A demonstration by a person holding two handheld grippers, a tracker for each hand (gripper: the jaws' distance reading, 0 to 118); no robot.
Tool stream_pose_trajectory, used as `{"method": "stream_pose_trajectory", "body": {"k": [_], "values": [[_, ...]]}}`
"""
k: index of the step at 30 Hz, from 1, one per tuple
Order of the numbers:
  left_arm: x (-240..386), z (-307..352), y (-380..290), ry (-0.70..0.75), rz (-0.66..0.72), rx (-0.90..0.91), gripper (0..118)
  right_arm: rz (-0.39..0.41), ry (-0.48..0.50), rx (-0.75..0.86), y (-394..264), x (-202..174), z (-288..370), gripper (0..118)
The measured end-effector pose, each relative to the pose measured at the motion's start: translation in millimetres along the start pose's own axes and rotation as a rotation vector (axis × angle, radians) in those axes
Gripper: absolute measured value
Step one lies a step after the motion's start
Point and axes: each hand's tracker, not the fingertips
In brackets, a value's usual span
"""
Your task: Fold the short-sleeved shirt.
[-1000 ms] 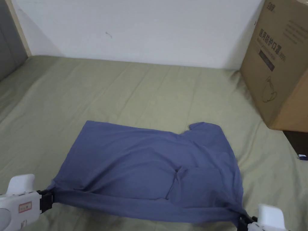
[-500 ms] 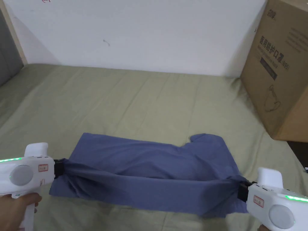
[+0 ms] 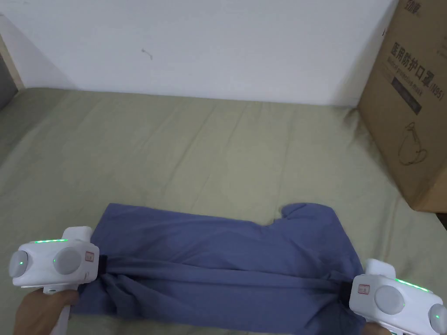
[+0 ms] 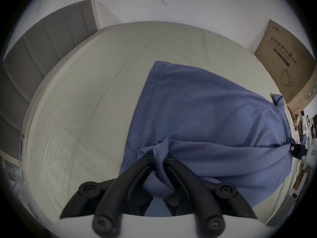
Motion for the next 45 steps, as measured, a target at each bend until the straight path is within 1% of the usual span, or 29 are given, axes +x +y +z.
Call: {"method": "stream_pose_trajectory", "body": {"k": [1, 2, 3, 4, 5, 6, 7, 8, 10, 13, 17, 19, 21, 22, 23, 24, 25, 26, 27, 28, 29, 31, 33, 35, 38, 41, 42, 44, 45], "values": [[0, 3, 1, 0.001, -0.002, -0.002, 9, 0.006, 0.001, 0.02, 0, -2, 6, 7], [-1, 7, 3, -0.007, -0.01, -0.006, 20, 0.017, 0.0, 0.031, -4, 4, 2, 7], [-2, 13, 5, -0.013, -0.008, -0.003, 52, 0.037, 0.003, 0.042, -4, 3, 10, 10], [-2, 21, 6, -0.026, -0.005, 0.007, 81, 0.047, 0.009, 0.062, -4, 2, 21, 32], [-3, 32, 6, -0.051, 0.018, 0.027, 101, 0.042, 0.022, 0.09, -4, 3, 36, 64], [-3, 43, 6, -0.069, 0.043, 0.054, 106, 0.034, 0.047, 0.127, 1, 8, 38, 99], [-3, 61, 7, -0.109, 0.065, 0.123, 106, 0.029, 0.084, 0.168, 2, 10, 52, 105], [-3, 80, 7, -0.155, 0.085, 0.187, 106, 0.029, 0.106, 0.228, 2, 11, 71, 105], [3, 123, 2, -0.16, 0.089, 0.243, 106, 0.054, 0.121, 0.34, 0, 6, 110, 104], [13, 186, -10, -0.227, 0.076, 0.468, 106, 0.11, 0.138, 0.497, -9, 3, 167, 104], [25, 248, -42, -0.205, 0.038, 0.706, 106, 0.186, 0.113, 0.722, -42, -10, 232, 104], [29, 261, -57, -0.195, 0.032, 0.755, 105, 0.196, 0.108, 0.791, -56, -17, 252, 104], [33, 268, -69, -0.191, 0.021, 0.764, 103, 0.207, 0.093, 0.831, -70, -22, 264, 104], [34, 271, -76, -0.19, 0.016, 0.778, 99, 0.226, 0.066, 0.855, -76, -25, 270, 103], [35, 273, -83, -0.182, -0.004, 0.805, 90, 0.245, 0.045, 0.872, -82, -28, 272, 100], [36, 275, -90, -0.179, -0.013, 0.819, 71, 0.262, 0.017, 0.886, -88, -31, 274, 91], [36, 274, -96, -0.175, -0.027, 0.832, 48, 0.275, -0.004, 0.897, -94, -34, 276, 73], [36, 274, -101, -0.177, -0.045, 0.842, 15, 0.275, -0.004, 0.906, -97, -35, 277, 48], [38, 273, -103, -0.162, -0.051, 0.835, 0, 0.278, -0.008, 0.909, -100, -37, 277, 1], [36, 275, -107, -0.106, -0.057, 0.846, 0, 0.278, -0.019, 0.911, -101, -39, 275, 0], [37, 276, -108, -0.165, -0.071, 0.816, 0, 0.276, -0.025, 0.919, -102, -40, 273, 0], [36, 275, -111, -0.16, -0.072, 0.806, 0, 0.265, 0.005, 0.899, -100, -38, 274, 0], [36, 273, -108, -0.146, -0.092, 0.791, 0, 0.259, 0.003, 0.902, -101, -40, 270, 0], [28, 267, -103, -0.161, -0.067, 0.748, 0, 0.248, 0.01, 0.898, -97, -37, 271, 0], [20, 244, -92, -0.154, -0.046, 0.634, 0, 0.238, 0.019, 0.886, -92, -36, 268, 0], [8, 207, -76, -0.137, -0.031, 0.464, 1, 0.244, 0.016, 0.869, -87, -36, 260, 0], [4, 195, -71, -0.134, -0.025, 0.419, 18, 0.247, 0.014, 0.863, -86, -35, 260, 0], [-9, 165, -60, -0.13, 0.018, 0.304, 77, 0.25, 0.005, 0.847, -84, -34, 252, 0], [-12, 151, -57, -0.127, 0.031, 0.242, 93, 0.25, 0.003, 0.839, -82, -34, 249, 0]]}}
